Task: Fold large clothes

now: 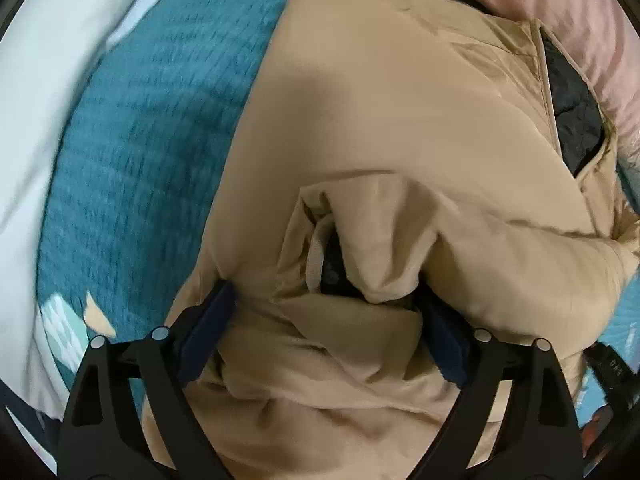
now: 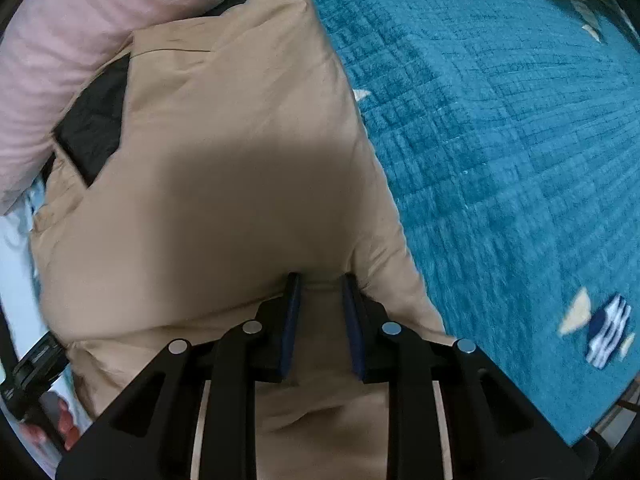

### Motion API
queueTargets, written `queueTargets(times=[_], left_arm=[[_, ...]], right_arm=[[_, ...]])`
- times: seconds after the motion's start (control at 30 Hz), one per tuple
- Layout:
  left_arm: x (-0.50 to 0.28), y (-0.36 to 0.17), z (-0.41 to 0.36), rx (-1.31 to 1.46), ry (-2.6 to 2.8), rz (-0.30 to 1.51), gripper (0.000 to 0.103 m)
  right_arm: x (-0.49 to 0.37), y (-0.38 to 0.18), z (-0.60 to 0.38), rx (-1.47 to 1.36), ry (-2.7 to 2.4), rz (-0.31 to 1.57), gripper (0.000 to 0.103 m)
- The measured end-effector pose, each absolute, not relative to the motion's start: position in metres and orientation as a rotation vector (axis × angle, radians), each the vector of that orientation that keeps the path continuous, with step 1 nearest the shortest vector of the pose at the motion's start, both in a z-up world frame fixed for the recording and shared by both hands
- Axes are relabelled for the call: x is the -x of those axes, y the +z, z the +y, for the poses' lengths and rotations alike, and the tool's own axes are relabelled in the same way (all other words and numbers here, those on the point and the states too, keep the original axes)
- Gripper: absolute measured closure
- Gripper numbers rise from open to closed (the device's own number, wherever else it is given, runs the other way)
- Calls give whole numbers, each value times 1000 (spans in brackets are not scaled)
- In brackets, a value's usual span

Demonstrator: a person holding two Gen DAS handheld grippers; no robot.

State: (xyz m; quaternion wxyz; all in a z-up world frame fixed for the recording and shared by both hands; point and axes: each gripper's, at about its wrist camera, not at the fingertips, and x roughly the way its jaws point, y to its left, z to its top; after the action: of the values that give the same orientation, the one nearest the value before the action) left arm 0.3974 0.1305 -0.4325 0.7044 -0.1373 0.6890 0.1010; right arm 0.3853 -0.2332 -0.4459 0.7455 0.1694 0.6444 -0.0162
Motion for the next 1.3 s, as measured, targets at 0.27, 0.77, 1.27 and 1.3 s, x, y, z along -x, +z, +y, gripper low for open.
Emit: queueTargets(times=[0.27, 0.77, 1.27, 1.3], left_arm=[[-404, -434, 128, 296, 236, 1550, 11], [-372, -346, 122, 287, 154, 1450, 10], [-395, -345, 137, 311, 152, 1487, 10], [-401, -347, 137, 306, 156, 1493, 10]], right_arm=[[-391, -438, -222, -305, -61, 1435, 81], [-353, -334, -248, -402, -52, 1297, 20], [-369, -324, -261, -413, -92, 1279, 11], [-377, -325, -261, -405, -96, 1284, 11]])
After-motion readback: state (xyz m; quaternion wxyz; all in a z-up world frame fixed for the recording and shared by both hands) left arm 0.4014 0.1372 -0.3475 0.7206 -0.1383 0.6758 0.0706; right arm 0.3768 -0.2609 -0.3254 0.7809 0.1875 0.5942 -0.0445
